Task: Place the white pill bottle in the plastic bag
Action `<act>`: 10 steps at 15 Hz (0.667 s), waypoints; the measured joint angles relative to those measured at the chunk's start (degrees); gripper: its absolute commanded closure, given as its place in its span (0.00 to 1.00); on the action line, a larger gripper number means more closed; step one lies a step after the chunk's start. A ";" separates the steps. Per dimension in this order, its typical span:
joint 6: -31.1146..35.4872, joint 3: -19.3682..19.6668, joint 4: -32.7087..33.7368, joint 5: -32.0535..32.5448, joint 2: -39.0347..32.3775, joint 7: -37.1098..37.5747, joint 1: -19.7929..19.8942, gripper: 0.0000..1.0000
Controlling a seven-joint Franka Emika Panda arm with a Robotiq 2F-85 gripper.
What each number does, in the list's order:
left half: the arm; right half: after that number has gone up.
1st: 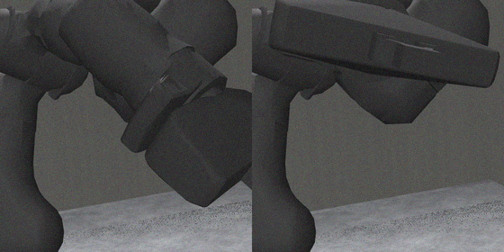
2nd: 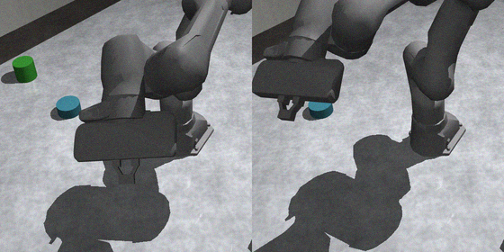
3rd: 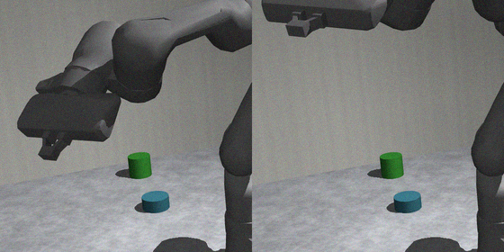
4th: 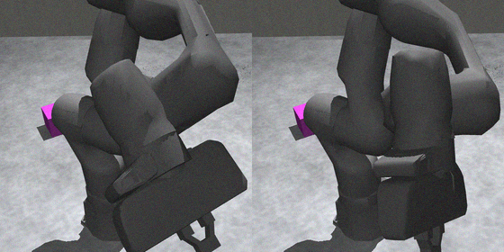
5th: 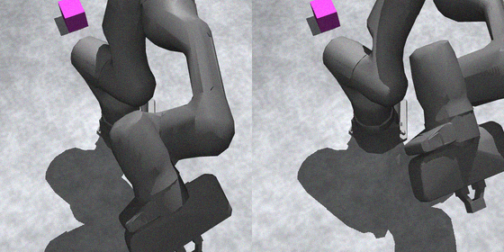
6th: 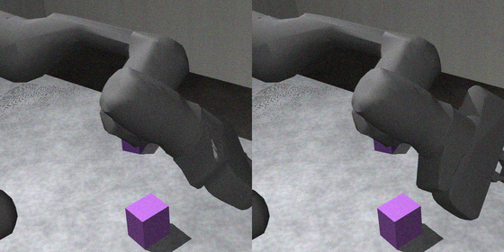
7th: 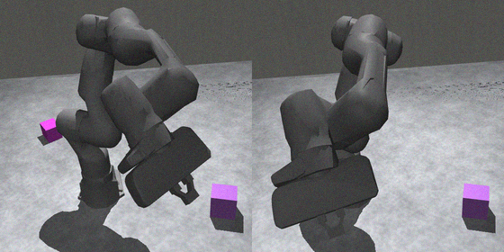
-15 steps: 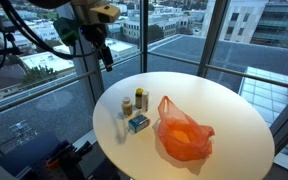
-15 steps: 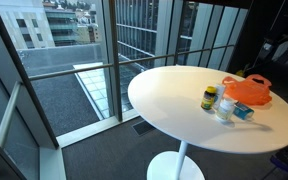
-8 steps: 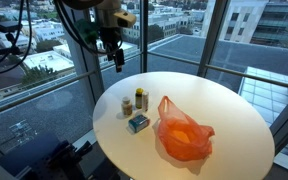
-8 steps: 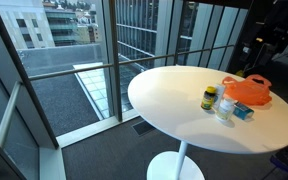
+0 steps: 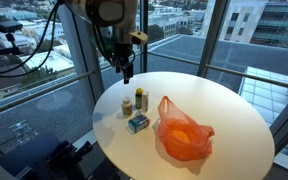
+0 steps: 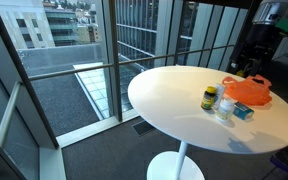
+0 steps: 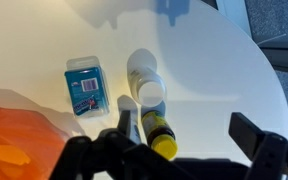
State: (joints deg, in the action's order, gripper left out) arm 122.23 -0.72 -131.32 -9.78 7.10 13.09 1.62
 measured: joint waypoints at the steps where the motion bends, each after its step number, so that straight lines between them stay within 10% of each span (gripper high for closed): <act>1: -0.27 0.08 0.41 0.15 -0.43 0.01 0.01 0.00; 10: 0.71 0.06 -0.74 2.12 -1.61 0.45 -0.18 0.00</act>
State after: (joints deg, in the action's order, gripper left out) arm 122.95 -0.66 -132.06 -7.67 5.49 13.54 1.44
